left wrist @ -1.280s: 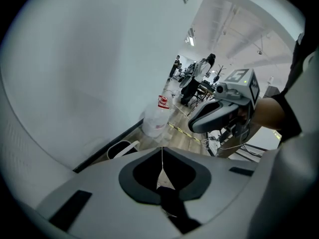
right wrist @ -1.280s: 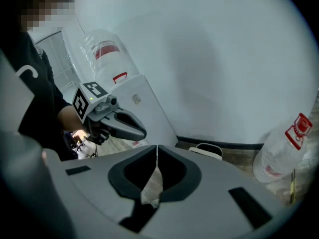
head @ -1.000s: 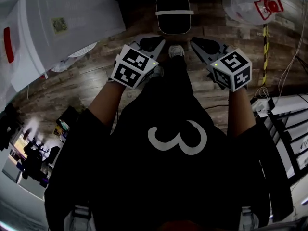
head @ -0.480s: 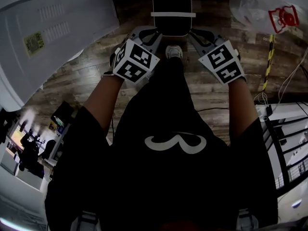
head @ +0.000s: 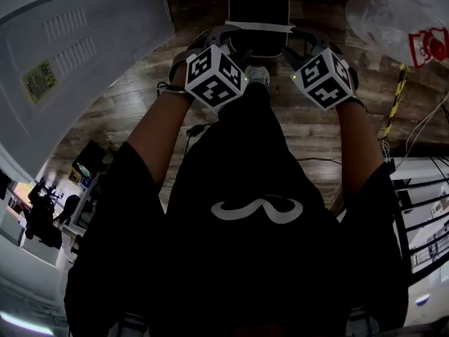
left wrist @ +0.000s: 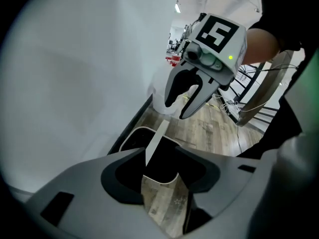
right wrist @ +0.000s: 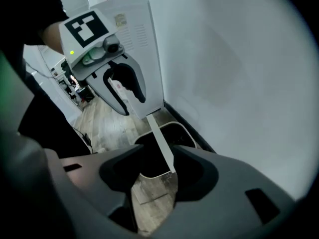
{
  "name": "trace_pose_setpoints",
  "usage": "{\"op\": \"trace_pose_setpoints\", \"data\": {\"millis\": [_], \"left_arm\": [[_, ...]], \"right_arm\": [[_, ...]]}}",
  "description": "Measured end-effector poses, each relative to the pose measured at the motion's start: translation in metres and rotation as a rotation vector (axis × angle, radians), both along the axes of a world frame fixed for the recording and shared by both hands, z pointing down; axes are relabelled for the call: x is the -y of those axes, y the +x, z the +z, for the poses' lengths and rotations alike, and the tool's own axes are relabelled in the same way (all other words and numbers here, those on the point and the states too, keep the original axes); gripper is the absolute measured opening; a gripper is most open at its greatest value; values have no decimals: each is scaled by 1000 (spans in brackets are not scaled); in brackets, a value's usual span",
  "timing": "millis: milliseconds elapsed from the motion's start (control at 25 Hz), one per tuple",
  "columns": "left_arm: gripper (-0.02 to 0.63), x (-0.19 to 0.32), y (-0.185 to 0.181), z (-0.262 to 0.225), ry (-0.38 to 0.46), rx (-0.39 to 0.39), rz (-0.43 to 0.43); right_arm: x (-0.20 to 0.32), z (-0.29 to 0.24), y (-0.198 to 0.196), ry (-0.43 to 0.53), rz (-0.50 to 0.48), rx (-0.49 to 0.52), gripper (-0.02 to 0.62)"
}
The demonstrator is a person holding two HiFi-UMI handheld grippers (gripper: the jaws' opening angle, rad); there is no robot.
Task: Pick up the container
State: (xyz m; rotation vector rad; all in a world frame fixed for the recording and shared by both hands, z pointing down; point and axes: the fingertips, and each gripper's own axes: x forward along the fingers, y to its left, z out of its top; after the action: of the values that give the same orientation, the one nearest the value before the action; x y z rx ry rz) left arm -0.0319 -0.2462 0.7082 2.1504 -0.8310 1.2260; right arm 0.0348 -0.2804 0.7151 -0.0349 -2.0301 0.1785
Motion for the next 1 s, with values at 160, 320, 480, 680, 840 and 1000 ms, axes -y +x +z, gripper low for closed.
{"op": "trace_pose_setpoints", "data": {"millis": [160, 320, 480, 680, 840, 1000], "left_arm": [[207, 2, -1, 23, -7, 39, 47], [216, 8, -1, 42, 6, 86, 112], [221, 10, -3, 61, -6, 115, 153], [221, 18, -7, 84, -17, 156, 184], [219, 18, -9, 96, -26, 205, 239], [187, 19, -11, 102, -14, 265, 288]], "right_arm": [[6, 29, -5, 81, -89, -61, 206], [7, 55, -6, 129, -182, -102, 227], [7, 80, -7, 134, -226, -138, 227], [9, 101, -6, 141, -268, -182, 227], [8, 111, -5, 151, -282, -198, 227], [11, 118, -3, 154, -265, -208, 163]]}}
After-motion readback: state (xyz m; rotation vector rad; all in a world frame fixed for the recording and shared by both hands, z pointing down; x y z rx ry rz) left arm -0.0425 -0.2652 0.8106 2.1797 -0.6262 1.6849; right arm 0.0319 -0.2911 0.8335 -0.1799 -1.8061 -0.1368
